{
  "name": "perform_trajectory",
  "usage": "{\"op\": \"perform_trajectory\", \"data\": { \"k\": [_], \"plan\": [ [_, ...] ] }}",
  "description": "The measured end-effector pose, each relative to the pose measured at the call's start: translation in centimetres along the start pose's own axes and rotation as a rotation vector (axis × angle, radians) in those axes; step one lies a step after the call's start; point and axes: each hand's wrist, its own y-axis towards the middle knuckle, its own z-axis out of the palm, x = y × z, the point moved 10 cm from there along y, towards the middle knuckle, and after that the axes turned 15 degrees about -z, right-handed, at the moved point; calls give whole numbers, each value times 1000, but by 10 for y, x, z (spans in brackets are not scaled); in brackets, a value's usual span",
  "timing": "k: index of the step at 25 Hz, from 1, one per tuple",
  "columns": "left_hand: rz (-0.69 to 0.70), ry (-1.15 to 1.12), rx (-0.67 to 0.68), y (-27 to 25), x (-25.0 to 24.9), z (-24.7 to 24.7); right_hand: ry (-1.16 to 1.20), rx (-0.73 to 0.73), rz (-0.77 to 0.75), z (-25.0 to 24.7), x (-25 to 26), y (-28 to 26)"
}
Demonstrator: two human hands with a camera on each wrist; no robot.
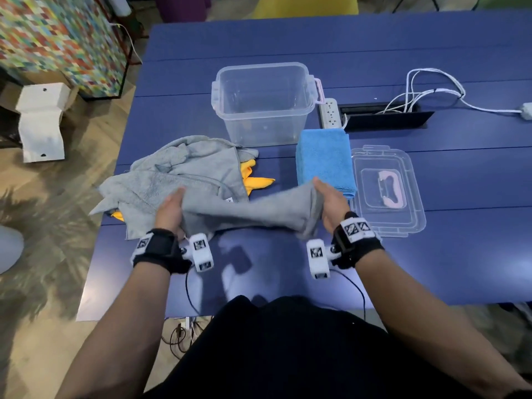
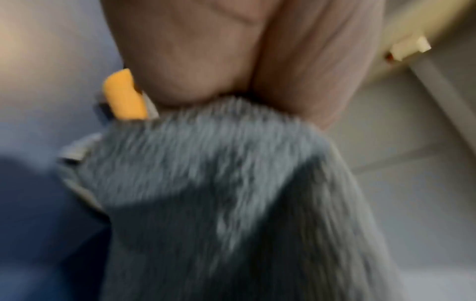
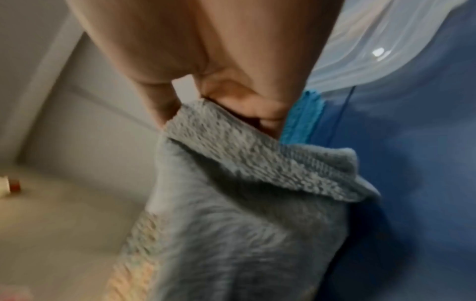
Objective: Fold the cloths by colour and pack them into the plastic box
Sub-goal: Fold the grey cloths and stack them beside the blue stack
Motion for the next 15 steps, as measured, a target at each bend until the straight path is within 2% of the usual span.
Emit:
{"op": "perform_trajectory", "data": {
  "k": [1,3,5,6,8,10,13,15],
  "plan": [
    [10,-18,-49,5,-12,-12,54,7,3,5,4,8],
    [-62,275,-115,0,-10,-14,-139,127,63,17,1,5],
    [-201,499,28,-12,20,5,-403,354,179,27,-25,-10],
    [-225,530,107,-17,32,12,-448,381,179,27,-31,-13],
    [-131,392,164,-19,33,15,-396,259,134,16,-33,-7],
    [-26,229,117,-16,19,4,-360,130,113,6,-31,-1],
    [34,132,51,-16,5,-4,-542,169,178,13,-43,-3],
    [60,90,40,-23,1,-2,-682,148,138,23,-43,0]
  ]
}}
